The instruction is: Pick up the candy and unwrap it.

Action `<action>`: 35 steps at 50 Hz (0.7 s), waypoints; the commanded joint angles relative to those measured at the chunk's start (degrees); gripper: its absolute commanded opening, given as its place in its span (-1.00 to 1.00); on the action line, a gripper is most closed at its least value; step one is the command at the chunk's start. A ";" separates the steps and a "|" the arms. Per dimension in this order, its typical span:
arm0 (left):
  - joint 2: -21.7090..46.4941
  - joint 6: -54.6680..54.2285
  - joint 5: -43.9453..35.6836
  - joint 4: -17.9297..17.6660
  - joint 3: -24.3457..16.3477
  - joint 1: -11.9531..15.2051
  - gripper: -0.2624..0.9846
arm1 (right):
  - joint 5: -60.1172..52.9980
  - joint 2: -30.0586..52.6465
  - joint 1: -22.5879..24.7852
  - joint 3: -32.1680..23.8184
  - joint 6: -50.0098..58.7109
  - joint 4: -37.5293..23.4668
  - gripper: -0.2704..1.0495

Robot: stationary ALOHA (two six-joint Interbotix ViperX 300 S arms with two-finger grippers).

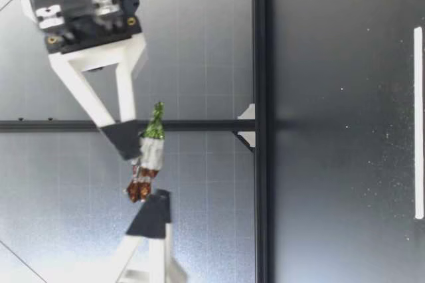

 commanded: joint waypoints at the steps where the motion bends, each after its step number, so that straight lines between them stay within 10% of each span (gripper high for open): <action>1: 0.00 -5.98 -0.26 0.44 -0.70 0.00 0.38 | 0.70 -1.85 -0.53 -1.49 -2.64 0.35 -0.89; 35: 3.96 -9.76 -0.35 3.08 -6.06 1.05 0.37 | 1.14 -0.97 0.97 -1.85 -3.52 0.53 -0.89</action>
